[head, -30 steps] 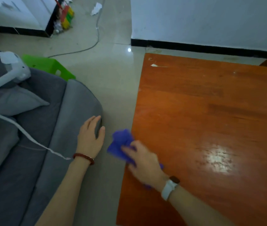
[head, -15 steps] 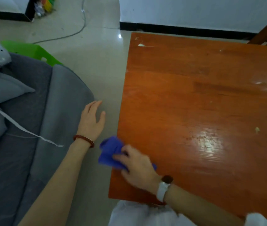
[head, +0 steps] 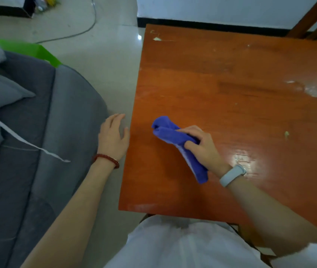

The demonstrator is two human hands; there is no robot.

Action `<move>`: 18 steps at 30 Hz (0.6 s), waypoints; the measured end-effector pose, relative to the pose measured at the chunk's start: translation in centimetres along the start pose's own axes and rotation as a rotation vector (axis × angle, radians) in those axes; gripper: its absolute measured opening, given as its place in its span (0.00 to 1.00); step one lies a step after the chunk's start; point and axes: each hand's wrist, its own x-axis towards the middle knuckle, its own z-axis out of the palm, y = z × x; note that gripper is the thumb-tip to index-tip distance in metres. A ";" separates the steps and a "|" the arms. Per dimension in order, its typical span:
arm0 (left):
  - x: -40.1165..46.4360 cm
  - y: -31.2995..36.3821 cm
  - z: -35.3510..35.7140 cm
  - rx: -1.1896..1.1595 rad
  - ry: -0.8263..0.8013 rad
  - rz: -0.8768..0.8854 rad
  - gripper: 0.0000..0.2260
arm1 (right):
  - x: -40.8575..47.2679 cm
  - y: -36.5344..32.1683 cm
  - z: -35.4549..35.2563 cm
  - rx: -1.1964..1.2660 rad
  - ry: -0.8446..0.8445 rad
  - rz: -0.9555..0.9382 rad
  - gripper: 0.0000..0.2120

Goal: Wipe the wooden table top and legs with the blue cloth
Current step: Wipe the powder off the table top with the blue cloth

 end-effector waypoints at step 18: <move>6.9 19.1 18.1 0.425 -0.102 -0.013 0.31 | -0.1 10.9 -33.4 -0.491 1.194 0.347 0.20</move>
